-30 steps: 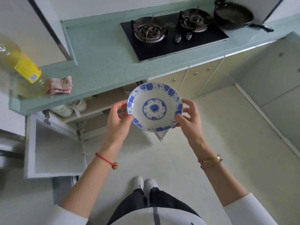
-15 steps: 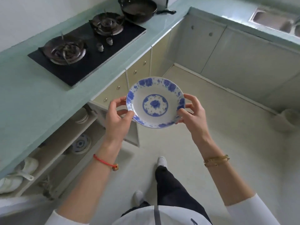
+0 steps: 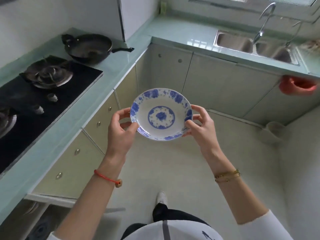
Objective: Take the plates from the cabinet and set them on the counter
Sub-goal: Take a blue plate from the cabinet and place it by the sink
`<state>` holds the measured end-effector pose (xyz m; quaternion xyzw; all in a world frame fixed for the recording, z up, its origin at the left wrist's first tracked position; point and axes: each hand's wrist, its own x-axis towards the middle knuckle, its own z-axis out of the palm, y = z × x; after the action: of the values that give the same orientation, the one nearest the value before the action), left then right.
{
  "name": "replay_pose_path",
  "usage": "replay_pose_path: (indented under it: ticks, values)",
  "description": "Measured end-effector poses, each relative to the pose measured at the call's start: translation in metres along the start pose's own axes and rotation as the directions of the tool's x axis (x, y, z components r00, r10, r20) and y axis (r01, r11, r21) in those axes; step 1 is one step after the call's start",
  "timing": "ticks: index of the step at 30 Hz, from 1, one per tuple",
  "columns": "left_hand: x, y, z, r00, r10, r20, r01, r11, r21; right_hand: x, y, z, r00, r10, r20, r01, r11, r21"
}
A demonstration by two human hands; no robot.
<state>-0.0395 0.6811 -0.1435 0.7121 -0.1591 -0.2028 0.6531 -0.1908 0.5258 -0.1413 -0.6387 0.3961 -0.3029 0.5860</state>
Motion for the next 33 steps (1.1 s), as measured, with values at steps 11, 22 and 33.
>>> replay_pose_path:
  ticks: [11, 22, 33]
  values:
    - [0.200, 0.025, 0.114, 0.997, 0.045, 0.055, -0.045, 0.999, -0.011, 0.214, -0.021, -0.005, 0.999, -0.017, -0.051, 0.017, 1.000, 0.001]
    - [0.450, 0.053, 0.207, 0.987, 0.078, 0.138, -0.077, 0.997, -0.009, 0.459, -0.045, 0.037, 0.989, -0.018, -0.150, 0.018, 1.000, 0.000]
    - [0.661, 0.071, 0.315, 0.987, 0.040, 0.153, -0.045, 0.999, 0.030, 0.684, -0.051, 0.052, 0.977, 0.059, -0.204, -0.054, 0.998, 0.031]
